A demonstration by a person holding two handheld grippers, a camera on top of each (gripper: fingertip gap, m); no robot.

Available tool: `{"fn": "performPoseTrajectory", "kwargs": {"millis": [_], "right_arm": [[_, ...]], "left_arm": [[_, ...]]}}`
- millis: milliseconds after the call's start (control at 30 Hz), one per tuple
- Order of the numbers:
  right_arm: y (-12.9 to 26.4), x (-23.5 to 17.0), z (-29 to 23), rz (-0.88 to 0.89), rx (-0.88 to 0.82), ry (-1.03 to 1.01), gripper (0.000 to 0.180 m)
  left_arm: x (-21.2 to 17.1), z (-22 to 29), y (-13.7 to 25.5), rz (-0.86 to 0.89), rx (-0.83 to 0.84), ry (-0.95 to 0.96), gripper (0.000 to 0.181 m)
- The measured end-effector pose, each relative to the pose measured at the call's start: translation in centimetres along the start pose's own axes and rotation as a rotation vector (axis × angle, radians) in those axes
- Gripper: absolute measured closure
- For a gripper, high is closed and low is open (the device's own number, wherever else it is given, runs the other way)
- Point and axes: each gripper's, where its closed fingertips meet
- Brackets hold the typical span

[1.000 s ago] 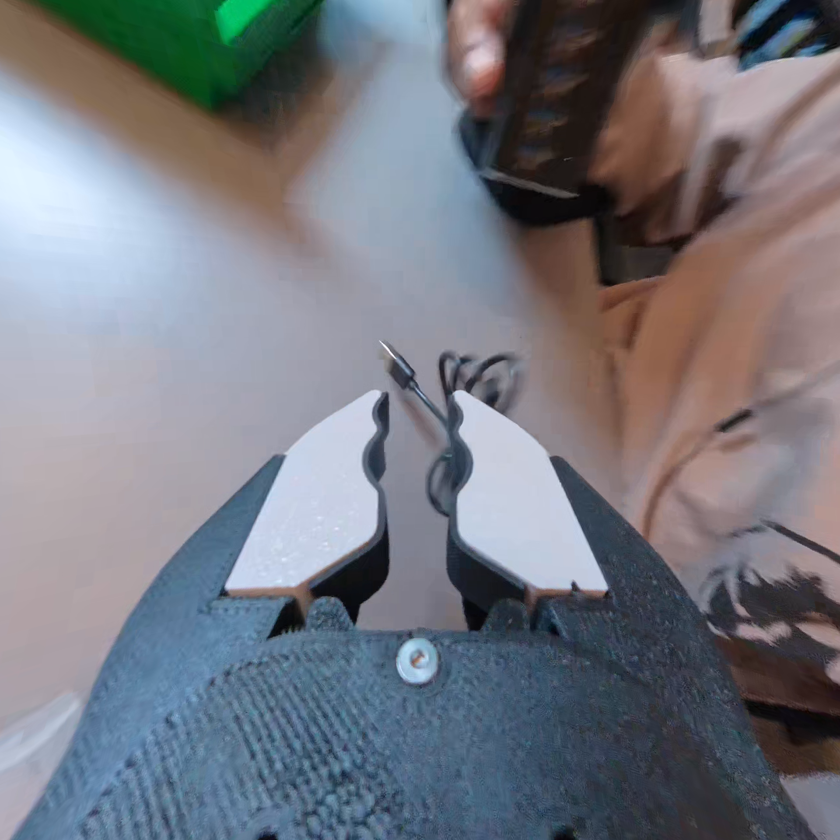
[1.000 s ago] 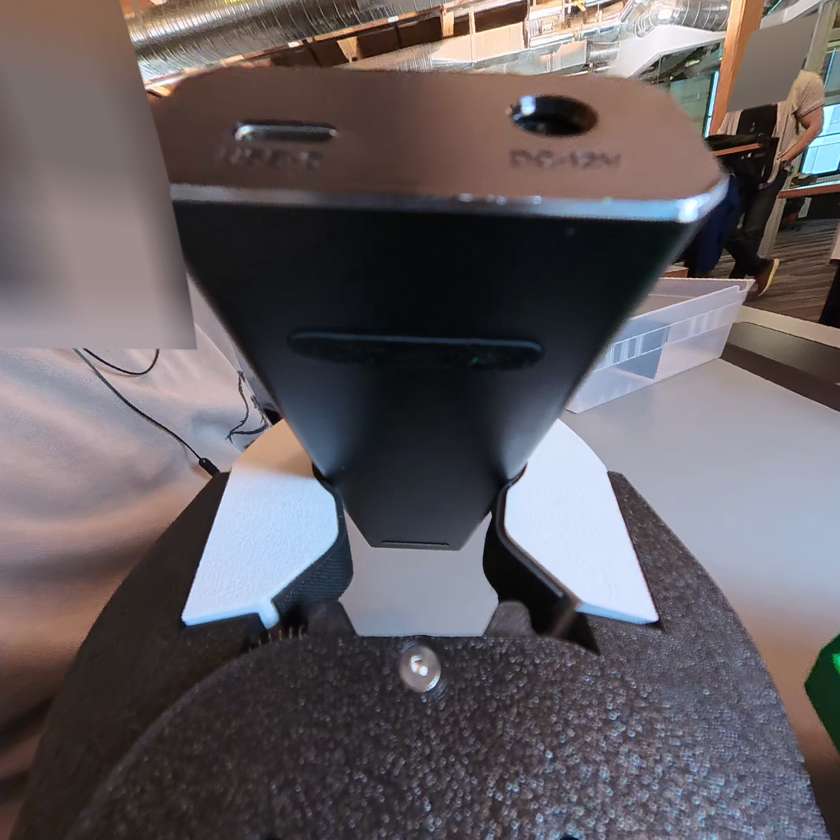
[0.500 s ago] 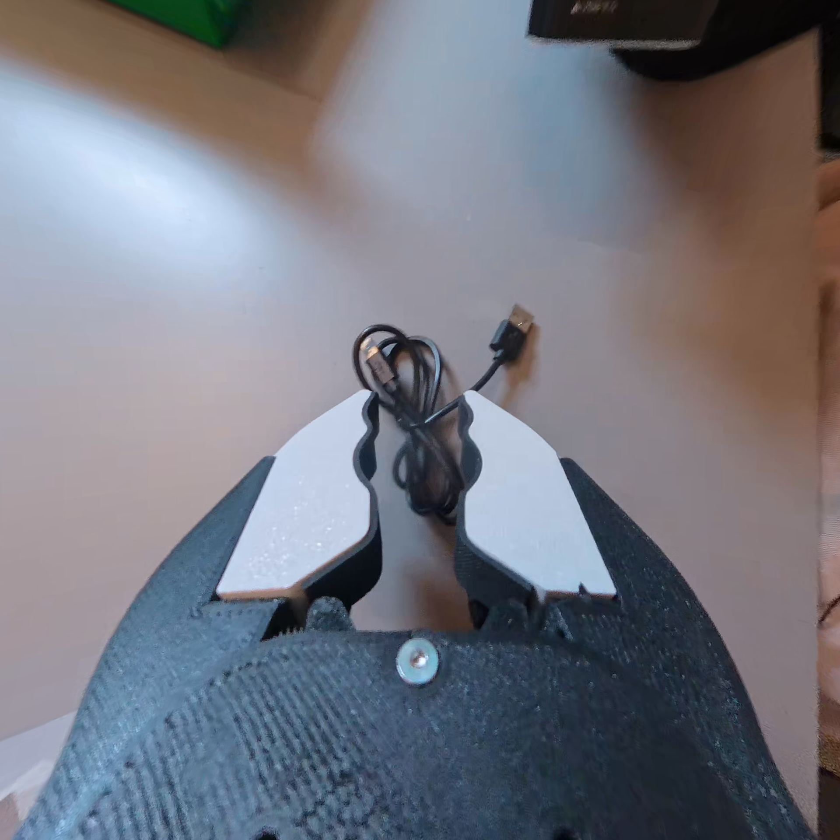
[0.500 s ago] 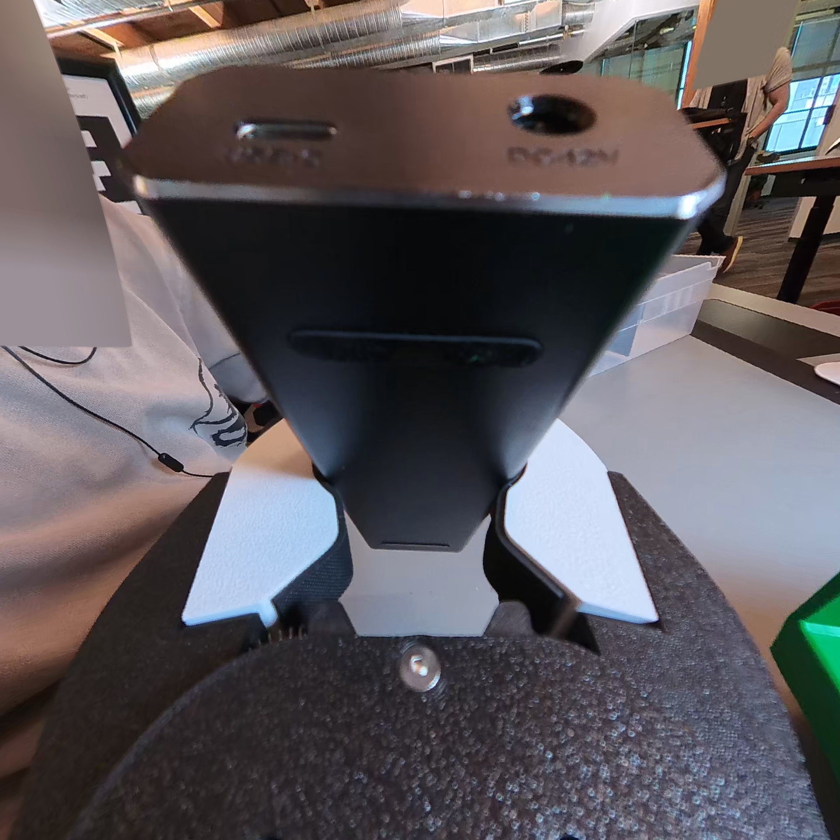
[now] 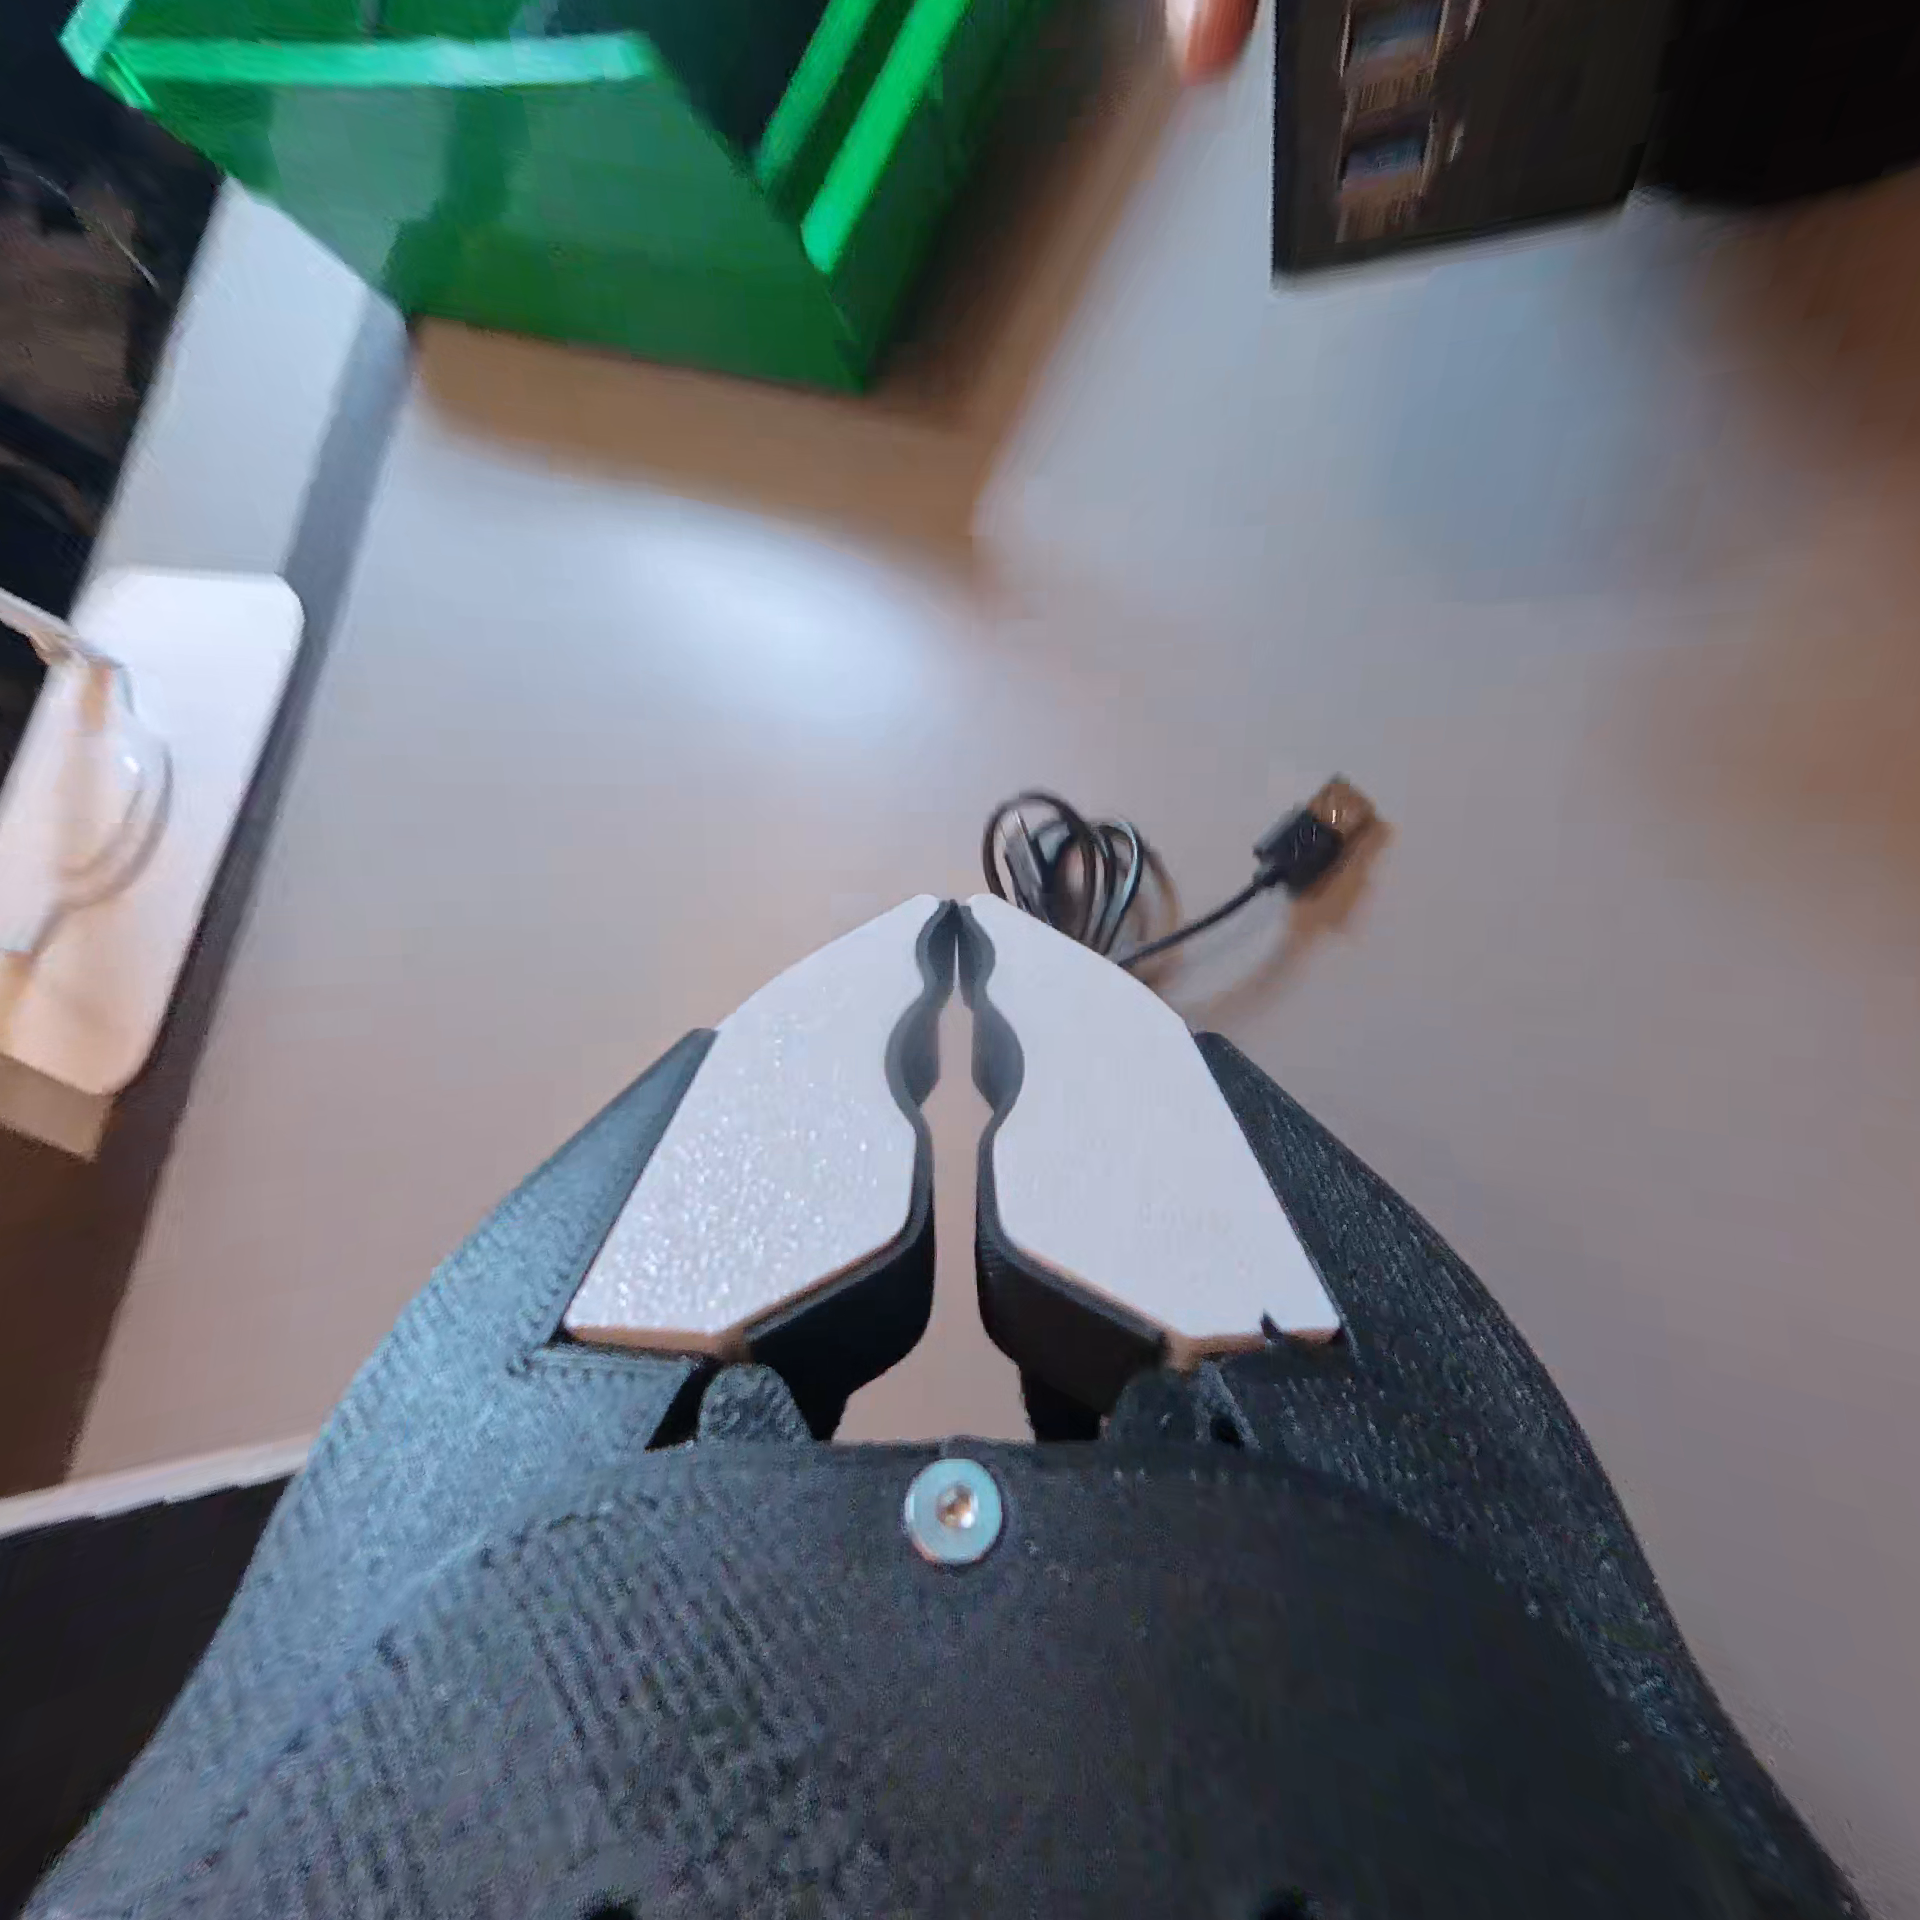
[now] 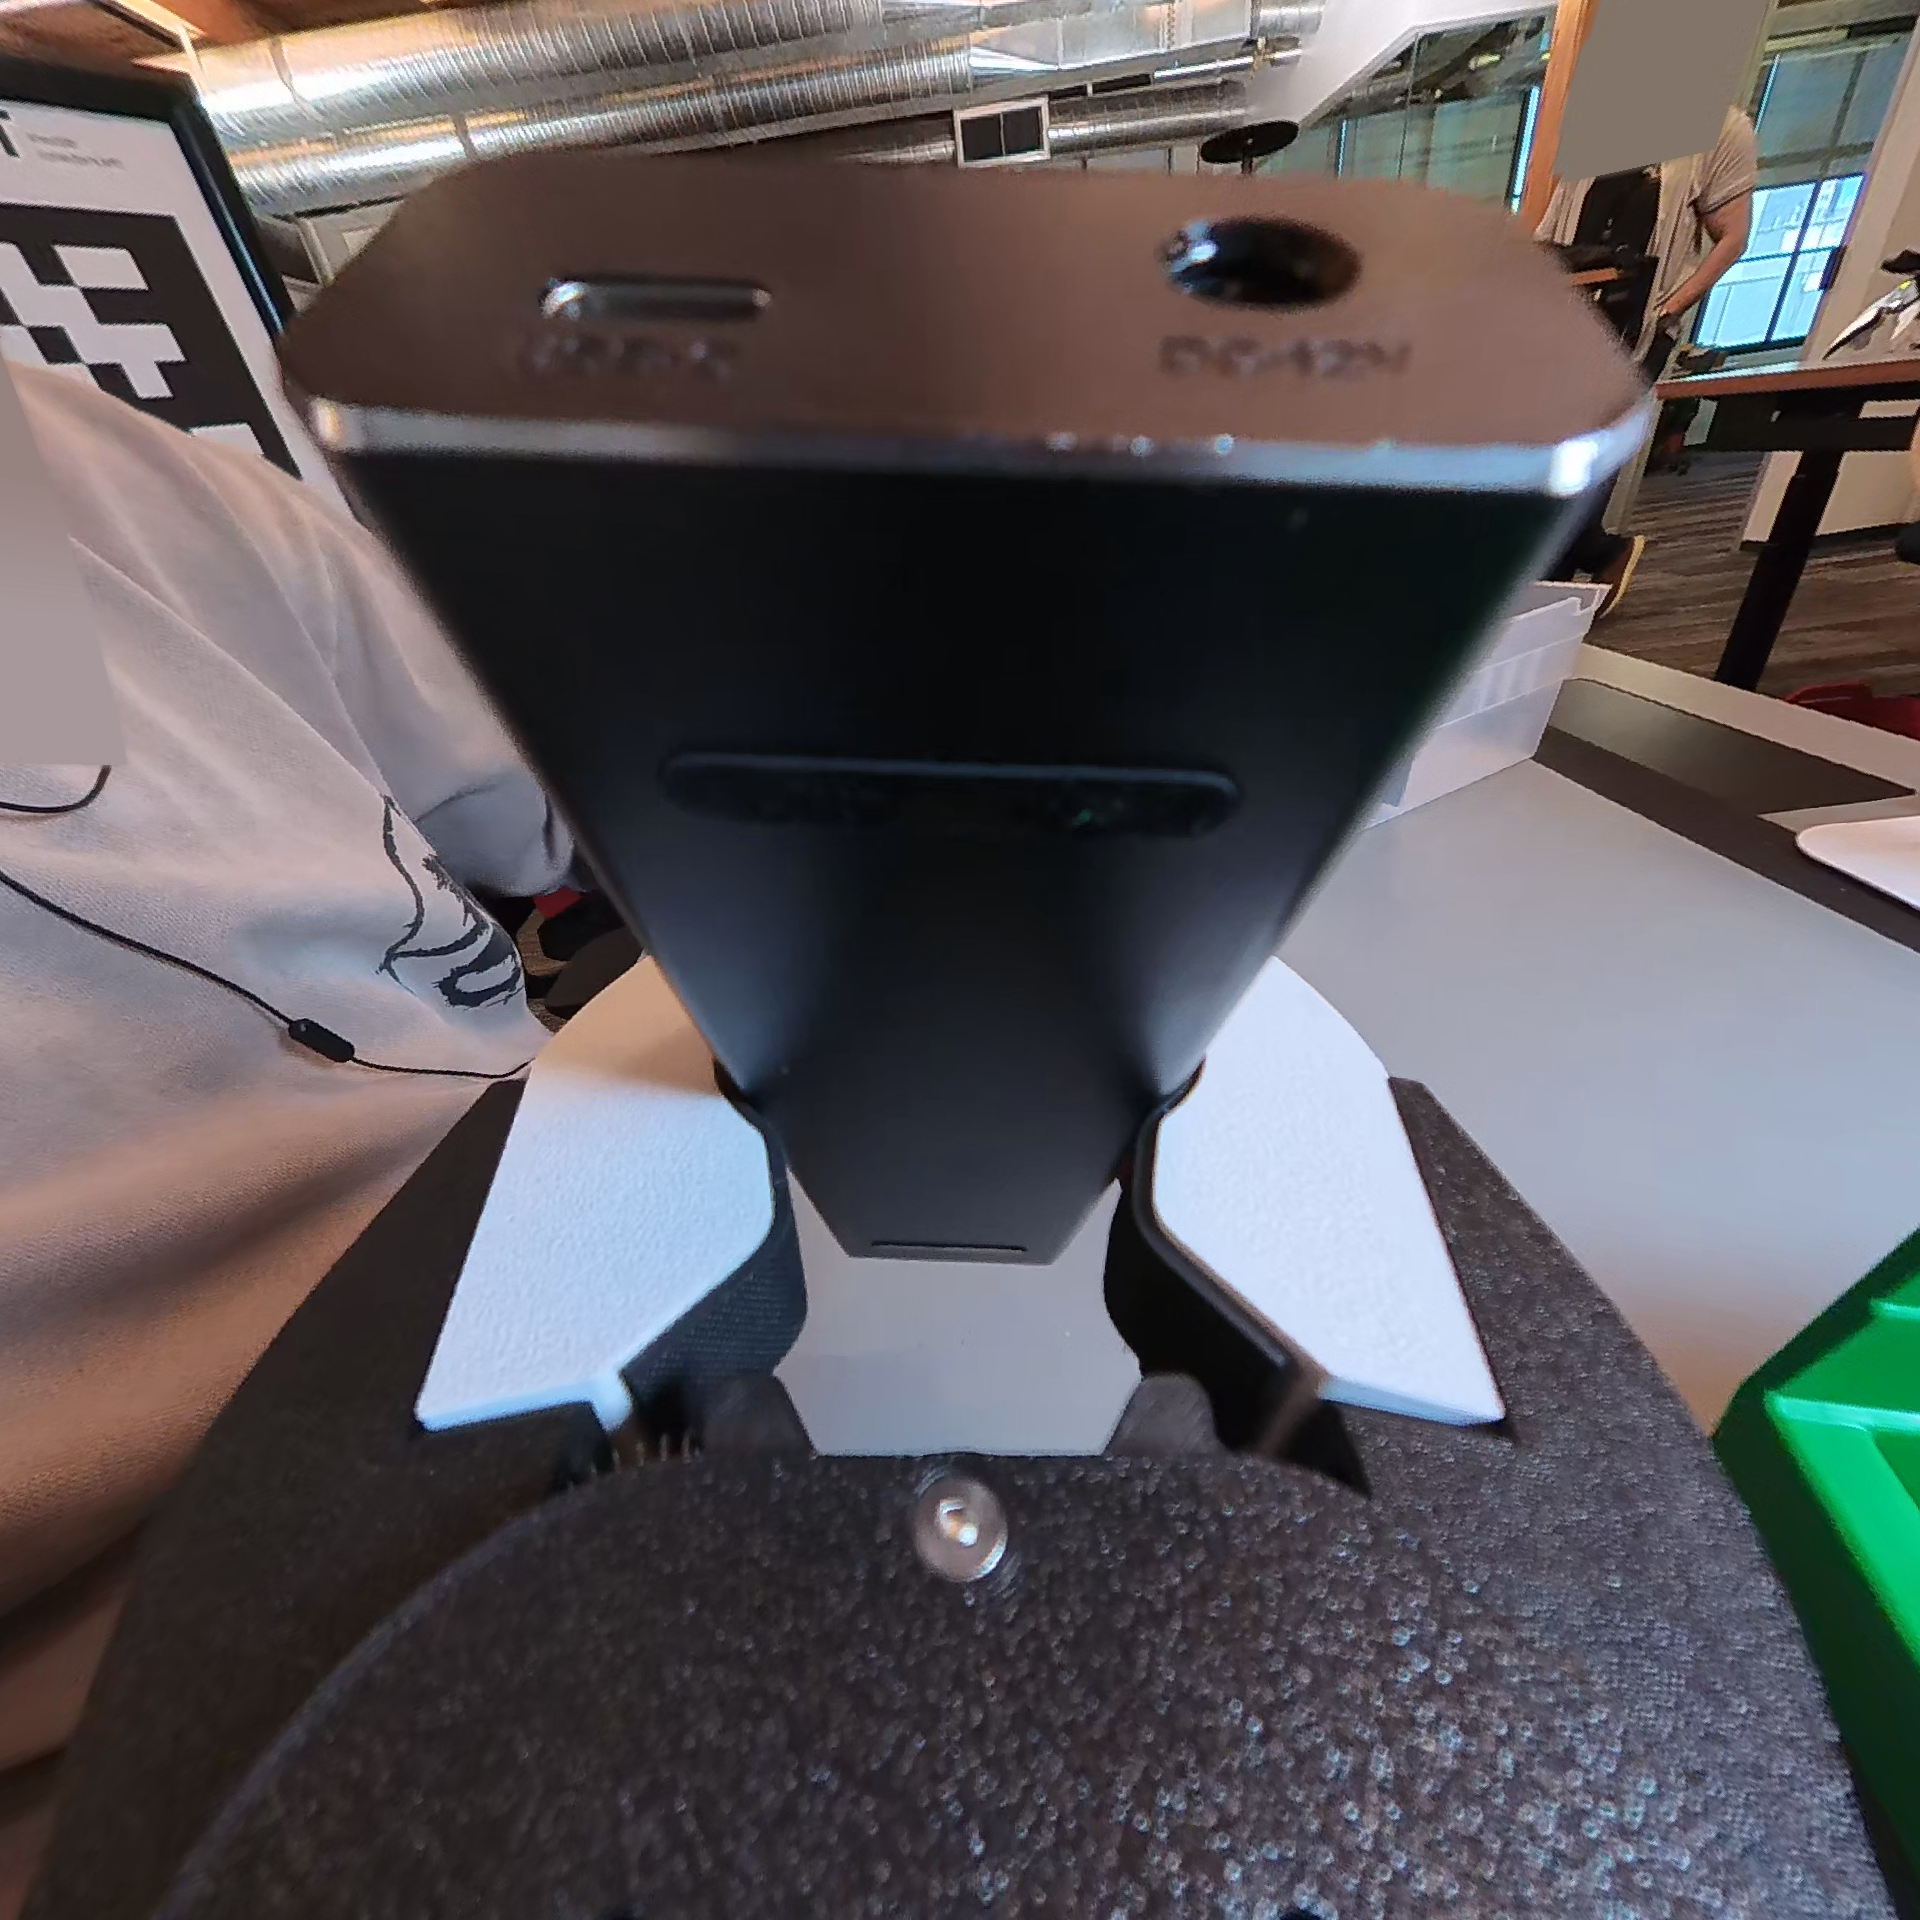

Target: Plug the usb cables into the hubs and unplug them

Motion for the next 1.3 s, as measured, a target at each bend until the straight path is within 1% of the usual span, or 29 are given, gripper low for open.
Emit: {"fn": "performPoseTrajectory", "kwargs": {"millis": [33, 67, 133, 200, 267, 300, 333, 367, 433, 500, 567, 633, 667, 733, 767, 833, 867, 933, 1000, 1067, 1100, 1167, 1300], "right_arm": [[0.0, 0.0, 0.0, 0.0, 0.003, 0.0, 0.108], [-0.1, 0.0, -0.1, 0.0, 0.01, -0.005, 0.108], [-0.4, -0.3, -0.1, -0.007, 0.022, -0.015, 0.108], [-0.7, -0.7, -0.1, -0.024, 0.021, -0.018, 0.108], [-0.7, -0.9, -0.1, -0.036, 0.01, -0.009, 0.108], [-0.7, -0.9, -0.1, -0.037, 0.008, -0.009, 0.108], [-0.6, -0.8, -0.1, -0.036, 0.008, -0.009, 0.108], [-0.5, -0.8, 0.0, -0.035, 0.004, -0.008, 0.108], [-0.2, -0.6, 0.1, -0.029, -0.003, -0.004, 0.108], [0.0, -0.4, 0.1, -0.02, -0.003, -0.005, 0.108], [0.1, -0.2, 0.1, -0.014, -0.003, 0.0, 0.108], [0.0, -0.1, 0.0, -0.013, -0.005, 0.005, 0.108], [0.1, -0.1, -0.1, -0.015, -0.007, 0.009, 0.108], [0.1, -0.1, -0.1, -0.018, -0.014, 0.018, 0.108], [0.0, -0.1, -0.1, -0.018, -0.016, 0.018, 0.108], [0.0, -0.2, 0.0, -0.017, -0.018, 0.015, 0.108], [0.0, -0.2, 0.1, -0.016, -0.016, 0.009, 0.108], [-0.2, -0.4, 0.2, -0.02, -0.013, -0.003, 0.108], [-0.3, -0.7, 0.4, -0.03, -0.017, -0.011, 0.108], [-0.4, -0.9, 0.5, -0.037, -0.019, -0.013, 0.108], [-0.4, -1.0, 0.5, -0.037, -0.017, -0.017, 0.108], [-0.5, -1.1, 0.6, -0.039, -0.014, -0.027, 0.108], [-0.3, -1.2, 0.7, -0.044, -0.02, -0.026, 0.108]], "left_arm": [[-1.1, 0.5, -0.6, -0.053, -0.021, 0.014, 0.163], [-2.1, 1.1, -1.4, -0.105, -0.08, 0.06, 0.151], [-2.3, 1.5, -3.1, -0.102, -0.212, 0.195, 0.149], [-2.1, 1.7, -4.8, -0.124, -0.368, 0.32, 0.143], [-2.4, 2.1, -6.1, -0.195, -0.465, 0.338, 0.145], [-2.2, 2.7, -6.3, -0.207, -0.529, 0.332, 0.155], [-1.9, 3.3, -6.3, -0.221, -0.576, 0.314, 0.16], [-2.1, 3.5, -6.3, -0.245, -0.57, 0.265, 0.164], [-1.8, 2.4, -5.9, -0.24, -0.45, 0.137, 0.166], [0.1, -0.3, -4.5, -0.146, -0.257, 0.099, 0.166], [2.2, -2.2, -2.1, -0.033, -0.052, 0.026, 0.166], [3.2, -1.6, 0.2, 0.045, 0.063, -0.087, 0.165], [3.0, -0.2, 0.8, 0.058, 0.061, -0.136, 0.162], [1.1, 3.9, 0.8, 0.044, -0.045, -0.195, 0.147], [0.2, 5.8, 0.8, 0.049, -0.088, -0.207, 0.15], [-1.3, 7.9, 0.9, 0.06, -0.115, -0.206, 0.17], [-2.0, 8.3, 0.9, 0.051, -0.121, -0.195, 0.168], [-2.5, 8.3, 1.2, 0.049, -0.147, -0.144, 0.163], [-1.8, 7.3, 1.8, 0.093, -0.159, -0.096, 0.161], [-1.5, 6.4, 1.4, 0.072, -0.224, -0.061, 0.15], [-1.5, 6.1, 0.7, 0.036, -0.275, -0.044, 0.144], [-1.2, 6.4, -0.8, -0.031, -0.421, -0.025, 0.141], [0.0, 7.2, -3.7, -0.179, -0.657, -0.022, 0.144]]}}
Point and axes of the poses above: each gripper's, where its closed fingertips meet, y back along the fingers, x out of its top, z = x × y across the jaws, and after that the axes turned 8 degrees about -z, right-handed
